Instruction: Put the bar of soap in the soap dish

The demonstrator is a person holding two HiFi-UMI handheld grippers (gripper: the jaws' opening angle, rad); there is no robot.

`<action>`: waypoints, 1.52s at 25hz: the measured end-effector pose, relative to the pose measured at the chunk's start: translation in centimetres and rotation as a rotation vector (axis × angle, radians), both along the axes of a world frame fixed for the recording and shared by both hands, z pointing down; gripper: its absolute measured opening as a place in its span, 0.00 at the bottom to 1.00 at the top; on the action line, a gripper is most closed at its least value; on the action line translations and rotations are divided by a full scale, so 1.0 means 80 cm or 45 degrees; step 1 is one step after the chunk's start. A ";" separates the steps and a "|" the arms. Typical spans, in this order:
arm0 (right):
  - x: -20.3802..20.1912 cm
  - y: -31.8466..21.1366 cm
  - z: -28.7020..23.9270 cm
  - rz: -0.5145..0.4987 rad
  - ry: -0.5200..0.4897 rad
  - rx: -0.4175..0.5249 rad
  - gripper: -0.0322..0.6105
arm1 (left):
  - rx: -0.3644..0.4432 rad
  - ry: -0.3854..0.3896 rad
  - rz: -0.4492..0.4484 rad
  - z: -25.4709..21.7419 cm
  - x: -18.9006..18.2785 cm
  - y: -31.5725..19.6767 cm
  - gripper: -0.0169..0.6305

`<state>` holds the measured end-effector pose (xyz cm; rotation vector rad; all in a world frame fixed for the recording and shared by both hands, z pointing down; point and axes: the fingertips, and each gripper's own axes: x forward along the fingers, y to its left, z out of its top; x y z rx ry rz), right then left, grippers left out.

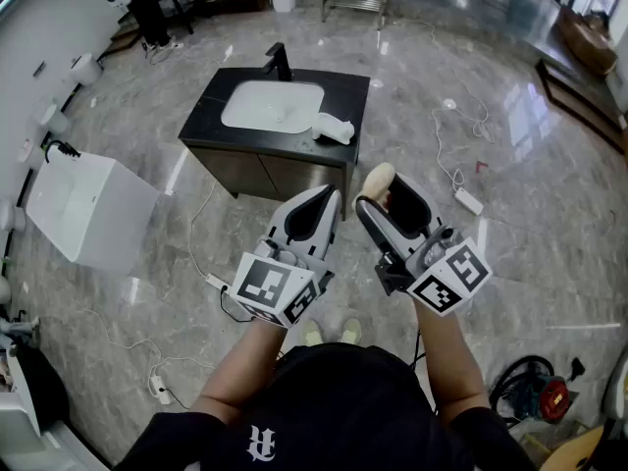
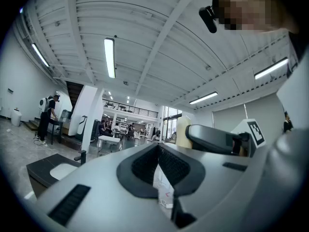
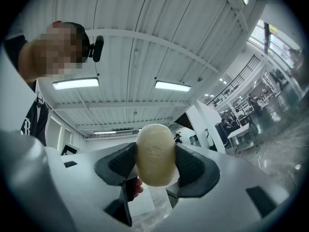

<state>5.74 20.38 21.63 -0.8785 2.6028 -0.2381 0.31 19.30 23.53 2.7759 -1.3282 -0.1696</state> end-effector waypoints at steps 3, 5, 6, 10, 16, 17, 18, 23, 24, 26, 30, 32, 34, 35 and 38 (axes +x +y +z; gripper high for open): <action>-0.003 0.001 -0.002 -0.034 -0.021 -0.012 0.46 | -0.003 -0.001 -0.001 0.000 -0.001 -0.001 0.04; -0.004 0.002 -0.002 -0.040 -0.027 -0.017 0.46 | -0.004 -0.002 0.000 0.000 -0.001 0.000 0.04; -0.003 0.002 -0.002 -0.039 -0.027 -0.019 0.46 | -0.004 -0.003 0.001 0.000 -0.001 0.000 0.04; -0.001 0.001 -0.002 -0.038 -0.031 -0.021 0.46 | -0.003 -0.009 0.000 0.000 0.001 0.000 0.04; 0.003 -0.002 -0.004 -0.045 -0.042 -0.016 0.46 | 0.003 -0.014 -0.014 -0.001 0.004 -0.002 0.04; 0.004 -0.002 -0.003 -0.047 -0.044 -0.015 0.46 | 0.006 -0.016 -0.018 -0.001 0.004 -0.002 0.04; 0.004 -0.002 -0.003 -0.050 -0.045 -0.013 0.46 | 0.009 -0.019 -0.022 -0.002 0.004 -0.002 0.04; 0.011 -0.004 -0.001 -0.062 -0.039 0.003 0.46 | 0.023 -0.030 -0.050 -0.002 0.008 -0.003 0.04; 0.013 -0.005 -0.001 -0.066 -0.039 0.007 0.46 | 0.025 -0.031 -0.056 -0.003 0.010 -0.003 0.04; 0.019 -0.007 -0.001 -0.072 -0.039 0.009 0.46 | 0.027 -0.035 -0.062 -0.002 0.017 -0.004 0.04; 0.028 -0.008 0.000 -0.078 -0.038 0.006 0.46 | 0.026 -0.041 -0.072 -0.002 0.025 -0.004 0.04; 0.033 -0.008 0.000 -0.077 -0.034 0.011 0.46 | 0.029 -0.043 -0.077 -0.004 0.029 -0.005 0.04; 0.037 -0.012 0.004 -0.075 -0.029 0.009 0.46 | 0.026 -0.049 -0.080 -0.001 0.032 -0.008 0.04; 0.037 -0.016 0.007 -0.076 -0.027 0.005 0.46 | 0.022 -0.051 -0.082 0.002 0.032 -0.011 0.04; 0.032 -0.038 0.012 -0.081 -0.025 -0.009 0.46 | 0.012 -0.053 -0.089 0.005 0.027 -0.034 0.04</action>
